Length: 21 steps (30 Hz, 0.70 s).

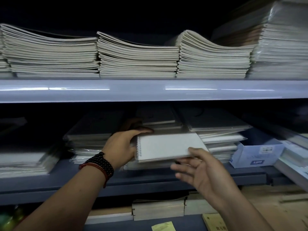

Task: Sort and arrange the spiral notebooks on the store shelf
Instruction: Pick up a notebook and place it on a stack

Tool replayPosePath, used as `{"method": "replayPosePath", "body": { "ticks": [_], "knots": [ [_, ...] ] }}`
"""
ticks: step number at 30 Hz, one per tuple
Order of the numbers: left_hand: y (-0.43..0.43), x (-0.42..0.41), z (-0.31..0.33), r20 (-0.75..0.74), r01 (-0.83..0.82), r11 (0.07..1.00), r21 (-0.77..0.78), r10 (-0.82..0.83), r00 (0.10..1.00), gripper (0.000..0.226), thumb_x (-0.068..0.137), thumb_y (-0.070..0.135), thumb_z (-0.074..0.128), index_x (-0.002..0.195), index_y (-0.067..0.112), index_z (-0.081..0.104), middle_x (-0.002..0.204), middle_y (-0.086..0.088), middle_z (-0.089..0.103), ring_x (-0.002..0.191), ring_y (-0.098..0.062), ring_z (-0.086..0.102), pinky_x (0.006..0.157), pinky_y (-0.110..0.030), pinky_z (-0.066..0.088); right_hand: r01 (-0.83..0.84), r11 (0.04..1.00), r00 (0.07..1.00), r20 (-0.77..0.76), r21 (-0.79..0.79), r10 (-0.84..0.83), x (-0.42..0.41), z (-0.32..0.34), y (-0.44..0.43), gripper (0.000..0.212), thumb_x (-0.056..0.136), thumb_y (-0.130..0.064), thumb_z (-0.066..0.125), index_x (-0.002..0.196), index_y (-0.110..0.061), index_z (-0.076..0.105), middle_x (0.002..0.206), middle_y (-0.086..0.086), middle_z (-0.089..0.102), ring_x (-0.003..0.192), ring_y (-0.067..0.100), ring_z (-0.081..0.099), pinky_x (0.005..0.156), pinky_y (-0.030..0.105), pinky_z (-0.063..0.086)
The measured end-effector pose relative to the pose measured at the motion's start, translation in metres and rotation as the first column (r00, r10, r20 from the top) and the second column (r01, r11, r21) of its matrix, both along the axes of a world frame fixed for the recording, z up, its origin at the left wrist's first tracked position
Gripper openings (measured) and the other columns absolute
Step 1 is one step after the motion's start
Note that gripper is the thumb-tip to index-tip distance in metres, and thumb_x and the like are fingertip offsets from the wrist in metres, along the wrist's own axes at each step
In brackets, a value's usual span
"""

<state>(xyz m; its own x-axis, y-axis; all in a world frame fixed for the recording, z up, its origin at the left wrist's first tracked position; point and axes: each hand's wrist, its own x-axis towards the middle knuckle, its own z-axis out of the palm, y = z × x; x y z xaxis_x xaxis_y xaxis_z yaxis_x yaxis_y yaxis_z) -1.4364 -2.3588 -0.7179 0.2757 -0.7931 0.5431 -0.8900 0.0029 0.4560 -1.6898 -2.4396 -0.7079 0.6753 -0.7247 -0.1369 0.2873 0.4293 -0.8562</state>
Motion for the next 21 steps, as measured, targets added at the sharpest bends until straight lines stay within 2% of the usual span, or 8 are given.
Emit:
{"method": "replayPosePath", "body": {
  "ticks": [2,4,7,9,11,15,17,21],
  "knots": [
    [0.001,-0.004,0.002,-0.003,-0.003,1.0,0.008,0.003,1.0,0.043,0.084,0.047,0.061,0.126,0.055,0.06,0.122,0.03,0.066,0.118,0.005,0.06,0.101,-0.03,0.052,0.088,0.995,0.996,0.008,0.041,-0.088,-0.003,0.002,-0.009,0.049,0.088,-0.029,0.067,0.131,-0.008,0.053,0.123,0.024,0.063,0.093,0.041,0.073,0.066,0.041,0.06],
    [0.002,-0.006,0.004,-0.014,-0.013,1.0,0.016,0.013,1.0,0.049,0.08,0.054,0.049,0.127,0.052,0.062,0.123,0.026,0.067,0.117,0.002,0.06,0.1,-0.028,0.052,0.125,0.992,0.992,0.001,-0.033,-0.125,-0.003,0.004,-0.015,0.043,0.091,-0.025,0.068,0.127,-0.004,0.059,0.114,0.023,0.07,0.089,0.04,0.074,0.061,0.036,0.061],
    [0.001,-0.005,0.003,0.011,-0.028,0.999,0.022,0.027,1.0,0.044,0.088,0.03,0.061,0.126,0.051,0.063,0.125,0.026,0.066,0.117,-0.001,0.061,0.097,-0.029,0.053,0.113,0.984,0.993,-0.023,-0.135,-0.117,0.0,0.005,-0.02,0.03,0.094,-0.01,0.064,0.118,0.007,0.061,0.099,0.024,0.074,0.082,0.038,0.074,0.056,0.027,0.06],
    [0.001,-0.003,0.004,0.022,-0.034,0.999,0.02,0.033,0.999,0.053,0.087,0.013,0.055,0.125,0.05,0.065,0.129,0.028,0.061,0.121,-0.004,0.058,0.1,-0.029,0.052,0.081,0.985,0.995,-0.046,-0.154,-0.089,-0.003,0.008,-0.017,0.026,0.095,-0.005,0.06,0.116,0.01,0.06,0.097,0.026,0.074,0.077,0.037,0.075,0.052,0.024,0.058],
    [0.0,-0.002,0.005,0.033,-0.027,0.999,0.038,0.025,0.999,0.049,0.087,0.021,0.053,0.123,0.052,0.064,0.127,0.033,0.058,0.121,-0.002,0.057,0.101,-0.025,0.05,0.042,0.988,0.997,-0.062,-0.151,-0.052,-0.013,0.009,-0.015,0.024,0.095,-0.003,0.058,0.114,0.01,0.06,0.098,0.027,0.073,0.074,0.038,0.074,0.046,0.023,0.055],
    [0.0,0.002,0.004,0.053,0.007,0.999,0.043,-0.01,0.999,0.046,0.091,0.023,0.071,0.125,0.053,0.063,0.118,0.049,0.047,0.122,0.003,0.055,0.102,-0.022,0.047,-0.105,0.981,0.984,-0.161,-0.163,0.079,-0.027,0.007,-0.012,0.026,0.093,-0.004,0.055,0.114,0.012,0.061,0.093,0.027,0.072,0.061,0.034,0.069,0.041,0.026,0.051],
    [0.0,0.0,0.003,0.071,0.001,0.999,0.034,-0.003,0.997,0.048,0.09,0.021,0.072,0.126,0.053,0.062,0.121,0.044,0.05,0.121,0.0,0.057,0.1,-0.026,0.05,-0.098,0.985,0.983,-0.168,-0.143,0.074,-0.022,0.007,-0.012,0.026,0.092,-0.008,0.055,0.113,0.005,0.063,0.092,0.025,0.073,0.064,0.032,0.069,0.046,0.03,0.054],
    [-0.002,0.0,-0.001,0.082,-0.013,0.999,0.031,0.01,0.997,0.056,0.088,0.016,0.073,0.128,0.053,0.06,0.126,0.03,0.061,0.115,-0.001,0.061,0.094,-0.03,0.054,-0.054,0.992,0.982,-0.184,-0.117,0.032,-0.004,0.012,-0.027,0.032,0.089,-0.03,0.069,0.113,-0.009,0.07,0.103,0.014,0.076,0.089,0.03,0.074,0.074,0.039,0.057]
  ]
}}
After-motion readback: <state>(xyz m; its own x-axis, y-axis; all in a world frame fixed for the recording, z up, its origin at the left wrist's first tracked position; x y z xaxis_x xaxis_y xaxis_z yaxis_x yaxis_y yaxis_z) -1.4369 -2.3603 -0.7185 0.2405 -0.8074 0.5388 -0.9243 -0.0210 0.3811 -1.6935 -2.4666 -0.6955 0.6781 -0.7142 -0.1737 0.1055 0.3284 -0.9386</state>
